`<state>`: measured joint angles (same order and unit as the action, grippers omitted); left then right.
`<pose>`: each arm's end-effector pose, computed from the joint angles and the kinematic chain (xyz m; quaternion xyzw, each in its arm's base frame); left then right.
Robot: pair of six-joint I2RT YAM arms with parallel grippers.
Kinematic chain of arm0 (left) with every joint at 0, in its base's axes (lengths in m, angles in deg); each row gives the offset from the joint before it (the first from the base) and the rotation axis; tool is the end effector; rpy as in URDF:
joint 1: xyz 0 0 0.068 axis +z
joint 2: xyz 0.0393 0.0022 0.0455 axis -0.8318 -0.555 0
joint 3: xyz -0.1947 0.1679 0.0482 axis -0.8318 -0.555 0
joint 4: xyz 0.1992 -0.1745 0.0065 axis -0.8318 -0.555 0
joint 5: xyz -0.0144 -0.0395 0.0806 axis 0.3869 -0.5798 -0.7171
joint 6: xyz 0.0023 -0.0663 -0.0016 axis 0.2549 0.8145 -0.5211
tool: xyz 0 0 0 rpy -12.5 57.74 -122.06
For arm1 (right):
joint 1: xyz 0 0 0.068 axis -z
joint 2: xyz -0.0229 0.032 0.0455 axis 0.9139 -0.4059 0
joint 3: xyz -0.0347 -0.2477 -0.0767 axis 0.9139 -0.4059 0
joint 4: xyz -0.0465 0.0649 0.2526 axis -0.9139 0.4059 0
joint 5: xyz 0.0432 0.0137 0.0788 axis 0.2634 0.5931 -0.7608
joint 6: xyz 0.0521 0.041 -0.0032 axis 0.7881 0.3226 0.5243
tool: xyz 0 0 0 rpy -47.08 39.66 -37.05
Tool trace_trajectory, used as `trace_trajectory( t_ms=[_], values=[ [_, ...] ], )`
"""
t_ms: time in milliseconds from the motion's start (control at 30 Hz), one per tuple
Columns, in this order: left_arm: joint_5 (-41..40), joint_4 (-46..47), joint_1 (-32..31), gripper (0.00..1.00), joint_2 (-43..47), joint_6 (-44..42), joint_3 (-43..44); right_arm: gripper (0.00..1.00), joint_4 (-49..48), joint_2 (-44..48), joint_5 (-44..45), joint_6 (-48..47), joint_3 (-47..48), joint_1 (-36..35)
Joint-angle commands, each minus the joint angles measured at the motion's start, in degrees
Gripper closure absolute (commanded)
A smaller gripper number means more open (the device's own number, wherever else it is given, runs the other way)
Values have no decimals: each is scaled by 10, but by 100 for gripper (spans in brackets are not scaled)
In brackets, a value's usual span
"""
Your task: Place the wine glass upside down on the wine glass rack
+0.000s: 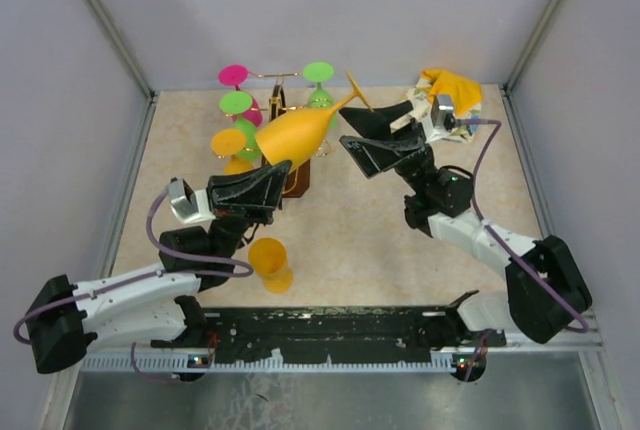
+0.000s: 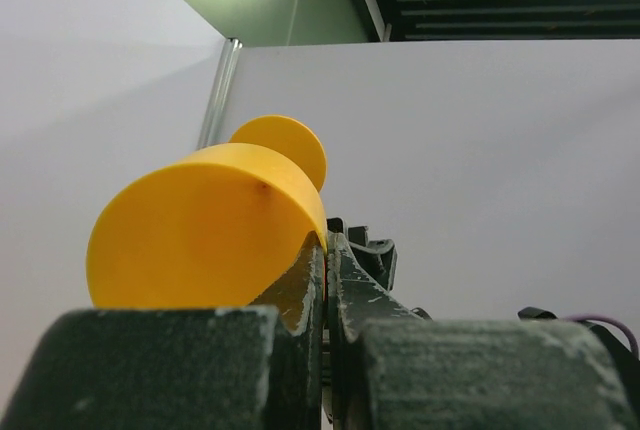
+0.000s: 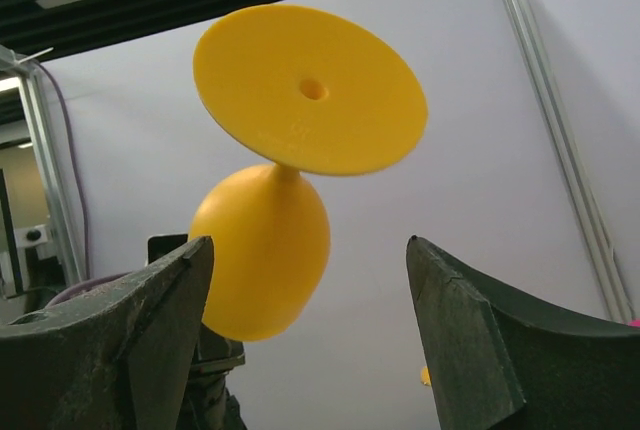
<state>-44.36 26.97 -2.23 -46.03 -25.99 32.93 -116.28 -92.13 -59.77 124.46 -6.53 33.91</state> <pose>0.1068 -0.1693 0.3810 0.0814 0.2638 -0.5674 0.7758 0.2093 0.1565 0.3823 -0.1364 0.3044 0.6968 0.6350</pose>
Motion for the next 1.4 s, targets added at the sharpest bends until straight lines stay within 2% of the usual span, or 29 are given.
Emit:
trace_trajectory(
  t_ms=[0,233,567,867,1100,1267,1367],
  values=[
    [13,58,-3,100,-8,36,-3,23,-95,-9,15,-61,45,-17],
    [16,61,-3,100,-9,49,-7,33,-95,-20,14,-89,78,-27],
    [22,93,-3,100,-35,71,-5,36,-94,-36,22,-114,103,-41],
    [28,103,-3,100,-38,73,-8,60,-95,-48,16,-117,118,-43],
    [44,105,-3,100,-51,96,-13,62,-95,-51,21,-120,123,-44],
    [51,114,-3,100,-62,111,-16,69,-95,-50,22,-125,128,-45],
    [52,123,-3,100,-69,114,-16,77,-94,-50,19,-125,131,-44]
  ],
)
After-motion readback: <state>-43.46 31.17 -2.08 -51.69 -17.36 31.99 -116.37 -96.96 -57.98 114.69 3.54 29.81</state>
